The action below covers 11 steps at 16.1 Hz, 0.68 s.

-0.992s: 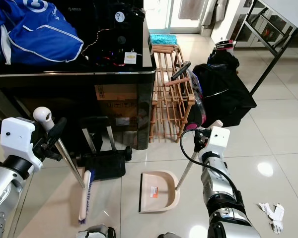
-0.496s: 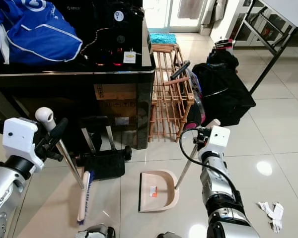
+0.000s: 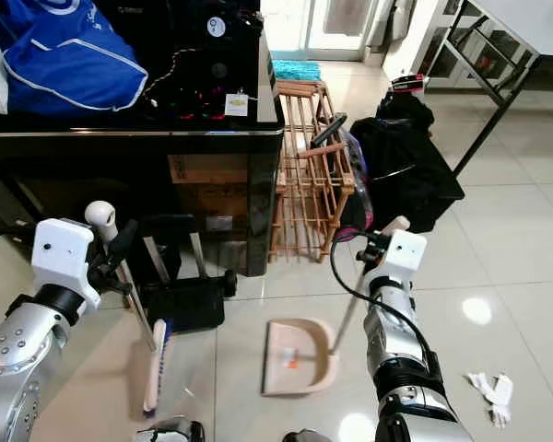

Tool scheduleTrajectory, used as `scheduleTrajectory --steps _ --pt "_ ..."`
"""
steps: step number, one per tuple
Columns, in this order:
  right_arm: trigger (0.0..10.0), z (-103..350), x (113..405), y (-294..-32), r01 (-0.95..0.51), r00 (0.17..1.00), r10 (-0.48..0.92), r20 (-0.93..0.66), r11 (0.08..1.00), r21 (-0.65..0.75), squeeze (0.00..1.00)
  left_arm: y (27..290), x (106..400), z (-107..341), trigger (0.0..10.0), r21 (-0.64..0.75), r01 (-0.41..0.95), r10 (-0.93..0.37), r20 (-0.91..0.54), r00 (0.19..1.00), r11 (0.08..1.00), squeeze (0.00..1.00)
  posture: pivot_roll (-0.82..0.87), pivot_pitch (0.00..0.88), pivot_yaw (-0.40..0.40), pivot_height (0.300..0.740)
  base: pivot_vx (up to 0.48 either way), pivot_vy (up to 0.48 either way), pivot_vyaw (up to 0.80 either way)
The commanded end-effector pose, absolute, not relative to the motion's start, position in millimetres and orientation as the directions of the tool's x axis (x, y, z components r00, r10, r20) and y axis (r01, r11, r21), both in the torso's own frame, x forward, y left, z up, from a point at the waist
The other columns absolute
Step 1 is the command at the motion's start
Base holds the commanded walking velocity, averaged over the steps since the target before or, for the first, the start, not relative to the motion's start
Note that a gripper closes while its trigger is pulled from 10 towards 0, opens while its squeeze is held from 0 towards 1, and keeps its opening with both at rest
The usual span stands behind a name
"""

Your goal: Sweep floor

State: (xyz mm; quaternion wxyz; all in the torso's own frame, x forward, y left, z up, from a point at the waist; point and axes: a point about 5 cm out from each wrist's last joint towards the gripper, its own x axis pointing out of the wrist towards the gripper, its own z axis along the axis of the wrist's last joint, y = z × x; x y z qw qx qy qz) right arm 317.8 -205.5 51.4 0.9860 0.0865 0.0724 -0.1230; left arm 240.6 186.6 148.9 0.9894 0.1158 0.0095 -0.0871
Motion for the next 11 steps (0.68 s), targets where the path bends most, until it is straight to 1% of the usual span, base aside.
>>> scheduleTrajectory --steps 1,4,5,6,7,8,9,11 --pt "0.0 65 322 -213 0.267 0.961 -0.252 -0.111 0.952 0.147 0.0 184 243 156 10.0 0.248 0.168 -0.174 0.005 0.985 0.954 0.0 0.15 0.054 -0.083 0.74 0.0 0.0 0.0" --pt "0.0 100 323 -211 0.222 0.974 -0.226 0.008 0.964 0.146 0.0 189 243 160 10.0 0.295 0.162 -0.175 0.017 0.985 0.942 0.0 0.15 0.046 -0.103 0.74 0.0 0.0 0.0" --pt "0.0 116 319 -211 0.208 0.975 -0.218 0.05 0.966 0.155 0.0 190 245 166 10.0 0.313 0.163 -0.182 0.03 0.983 0.935 0.0 0.14 0.039 -0.102 0.74 0.0 0.0 0.0" --pt "0.0 121 317 -211 0.205 0.974 -0.217 0.065 0.966 0.16 0.0 189 246 168 10.0 0.32 0.171 -0.192 0.033 0.981 0.932 0.0 0.14 0.036 -0.1 0.74 0.0 0.0 0.0" --pt "3.7 125 314 -211 0.195 0.977 -0.204 0.055 0.971 0.135 0.0 186 247 171 10.0 0.315 0.187 -0.21 0.039 0.977 0.93 0.0 0.13 0.031 -0.097 0.74 0.0 0.0 0.0" --pt "10.0 126 313 -211 0.192 0.979 -0.198 0.04 0.974 0.119 0.0 183 248 173 10.0 0.306 0.194 -0.217 0.044 0.975 0.932 0.0 0.13 0.031 -0.097 0.74 0.0 0.0 0.0" --pt "10.0 133 303 -212 0.19 0.981 -0.193 0.015 0.976 0.109 0.0 175 253 176 10.0 0.278 0.218 -0.238 0.042 0.97 0.936 0.0 0.12 0.021 -0.088 0.74 0.0 0.0 0.0" --pt "10.0 133 298 -213 0.21 0.978 -0.208 -0.031 0.972 0.1 0.0 171 255 176 10.0 0.273 0.228 -0.249 0.046 0.967 0.935 0.0 0.11 0.017 -0.081 0.74 0.0 0.0 0.0"
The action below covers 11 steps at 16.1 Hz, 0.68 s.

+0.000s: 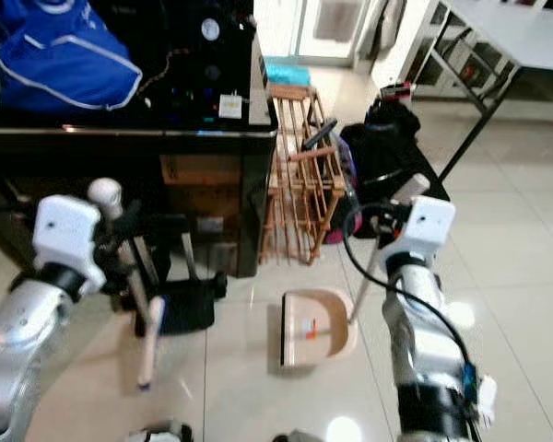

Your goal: Sweep floor

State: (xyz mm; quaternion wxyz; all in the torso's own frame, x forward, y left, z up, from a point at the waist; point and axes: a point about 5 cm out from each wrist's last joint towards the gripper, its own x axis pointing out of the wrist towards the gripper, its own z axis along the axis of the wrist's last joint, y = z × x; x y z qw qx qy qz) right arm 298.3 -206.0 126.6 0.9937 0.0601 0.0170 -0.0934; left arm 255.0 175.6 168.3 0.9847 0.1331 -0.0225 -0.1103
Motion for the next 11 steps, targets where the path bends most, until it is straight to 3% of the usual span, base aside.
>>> scheduleTrajectory --steps 1,4,11 --pt "10.0 133 292 -214 0.235 0.972 -0.231 -0.042 0.967 0.099 0.0 166 256 174 10.0 0.271 0.248 -0.268 0.04 0.963 0.93 0.0 0.11 0.012 -0.072 0.74 0.0 0.0 -0.77" --pt "10.0 136 280 -215 0.276 0.961 -0.272 -0.052 0.951 0.136 0.0 161 258 173 10.0 0.29 0.274 -0.294 0.029 0.955 0.917 0.0 0.09 0.006 -0.066 0.74 0.0 0.0 -0.78" --pt "10.0 139 270 -212 0.273 0.962 -0.265 -0.073 0.948 0.162 0.0 171 260 170 10.0 0.316 0.188 -0.209 0.033 0.977 0.93 0.0 0.1 0.025 -0.082 0.74 0.0 0.0 -0.8"
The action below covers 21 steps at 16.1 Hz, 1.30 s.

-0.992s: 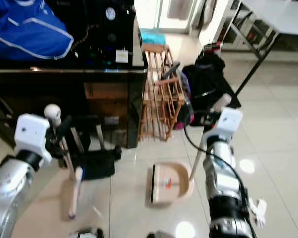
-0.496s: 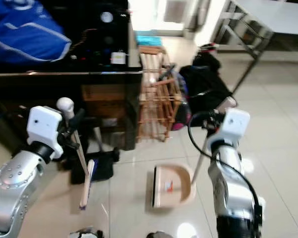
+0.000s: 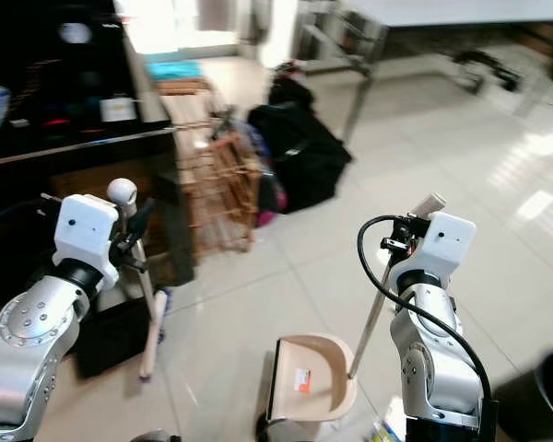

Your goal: Sweep floor

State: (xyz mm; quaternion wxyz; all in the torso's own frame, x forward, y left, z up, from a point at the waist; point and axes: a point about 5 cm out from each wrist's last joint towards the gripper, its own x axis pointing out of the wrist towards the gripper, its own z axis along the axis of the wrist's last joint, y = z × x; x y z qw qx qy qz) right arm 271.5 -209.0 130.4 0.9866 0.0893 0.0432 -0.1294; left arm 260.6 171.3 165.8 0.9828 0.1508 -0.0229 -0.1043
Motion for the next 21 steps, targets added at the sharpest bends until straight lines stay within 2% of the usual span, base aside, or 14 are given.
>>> scheduleTrajectory --steps 1,7,21 --pt "10.0 139 269 -210 0.267 0.963 -0.257 -0.078 0.949 0.166 0.0 173 258 169 10.0 0.288 0.186 -0.201 0.025 0.979 0.94 0.0 0.1 0.027 -0.086 0.74 0.0 0.0 -0.8" --pt "10.0 150 265 -199 0.231 0.973 -0.221 -0.072 0.953 0.194 0.0 170 259 168 10.0 0.28 0.199 -0.217 0.037 0.975 0.939 0.0 0.09 0.038 -0.096 0.74 0.0 0.0 -0.8" --pt "10.0 156 249 -196 0.268 0.962 -0.251 -0.109 0.943 0.197 0.0 165 274 173 10.0 0.303 0.252 -0.279 0.047 0.959 0.919 0.0 0.07 0.069 -0.079 0.74 0.0 0.34 -0.8"
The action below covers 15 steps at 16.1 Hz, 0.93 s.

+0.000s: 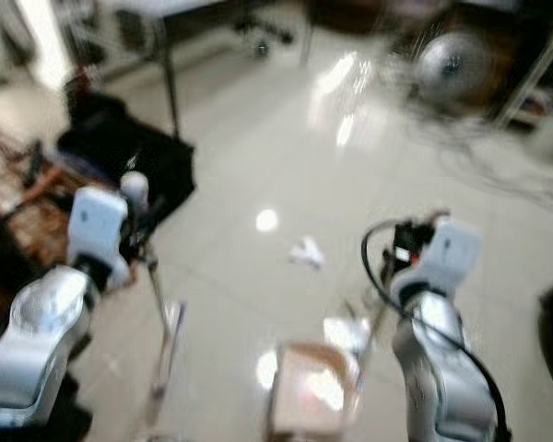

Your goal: Sweep floor

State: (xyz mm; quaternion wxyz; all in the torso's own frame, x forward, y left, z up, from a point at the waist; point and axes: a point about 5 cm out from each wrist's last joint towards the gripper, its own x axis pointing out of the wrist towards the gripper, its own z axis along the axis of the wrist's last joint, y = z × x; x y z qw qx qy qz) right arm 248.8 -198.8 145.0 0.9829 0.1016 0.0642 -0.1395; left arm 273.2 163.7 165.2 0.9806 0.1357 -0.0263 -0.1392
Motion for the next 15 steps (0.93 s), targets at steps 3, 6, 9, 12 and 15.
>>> scheduleTrajectory --steps 3,6,9,12,15 --pt "10.0 154 249 -198 0.27 0.961 -0.252 -0.116 0.943 0.194 0.0 165 275 175 10.0 0.322 0.24 -0.274 0.063 0.96 0.916 0.0 0.07 0.07 -0.078 0.74 0.0 0.227 -0.8" --pt "10.0 156 252 -197 0.226 0.972 -0.214 -0.095 0.961 0.156 0.0 161 270 172 10.0 0.298 0.241 -0.268 0.053 0.962 0.924 0.0 0.08 0.077 -0.085 0.74 0.0 -0.48 -0.27" --pt "10.0 159 257 -193 0.188 0.981 -0.178 -0.081 0.97 0.154 0.0 158 267 170 10.0 0.26 0.238 -0.26 0.053 0.964 0.936 0.0 0.08 0.082 -0.089 0.74 0.0 -0.16 0.0" --pt "10.0 161 260 -191 0.171 0.984 -0.161 -0.07 0.972 0.162 0.0 158 267 170 10.0 0.269 0.24 -0.263 0.051 0.964 0.933 0.0 0.08 0.081 -0.09 0.74 0.0 0.0 0.0" --pt "10.0 161 261 -189 0.161 0.986 -0.152 -0.07 0.974 0.16 0.0 161 269 171 10.0 0.268 0.226 -0.249 0.056 0.967 0.937 0.0 0.08 0.087 -0.09 0.74 0.0 0.0 0.0"
